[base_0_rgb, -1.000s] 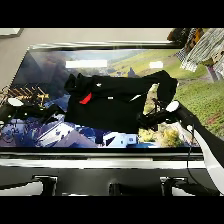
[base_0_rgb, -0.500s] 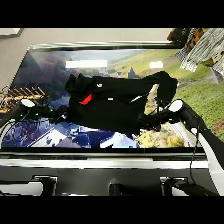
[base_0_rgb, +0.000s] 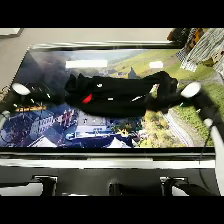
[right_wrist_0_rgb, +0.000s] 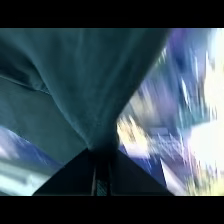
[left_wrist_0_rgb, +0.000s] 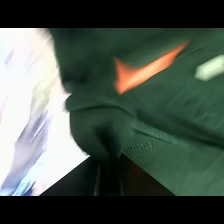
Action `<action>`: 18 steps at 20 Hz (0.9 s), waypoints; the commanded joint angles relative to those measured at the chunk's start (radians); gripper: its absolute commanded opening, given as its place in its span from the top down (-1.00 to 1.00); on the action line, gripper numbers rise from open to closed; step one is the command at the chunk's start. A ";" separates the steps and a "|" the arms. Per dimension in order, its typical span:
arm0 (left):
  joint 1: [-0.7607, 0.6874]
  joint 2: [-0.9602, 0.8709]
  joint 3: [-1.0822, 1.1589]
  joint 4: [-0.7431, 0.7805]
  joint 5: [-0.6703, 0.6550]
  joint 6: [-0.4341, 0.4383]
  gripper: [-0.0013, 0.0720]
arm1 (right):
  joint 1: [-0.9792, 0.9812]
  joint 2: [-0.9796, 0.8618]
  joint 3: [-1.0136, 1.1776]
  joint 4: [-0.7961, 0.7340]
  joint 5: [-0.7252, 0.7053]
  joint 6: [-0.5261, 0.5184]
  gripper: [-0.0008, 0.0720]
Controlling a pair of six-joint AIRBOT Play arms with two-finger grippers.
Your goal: Fold the clothes and pants, and hang the long-sleeved shirts on hangers.
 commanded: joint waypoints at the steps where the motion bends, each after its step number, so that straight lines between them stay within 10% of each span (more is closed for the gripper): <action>1: -0.001 0.093 0.328 -0.008 -0.023 0.004 0.89 | -0.061 0.012 0.377 -0.070 0.061 0.011 0.90; 9: -0.001 0.407 0.743 0.038 0.039 -0.004 0.89 | -0.061 0.372 0.805 -0.396 0.107 0.061 0.89; 18: -0.002 0.632 0.656 0.282 -0.023 -0.267 0.89 | -0.061 0.592 0.804 -0.571 0.051 0.144 0.89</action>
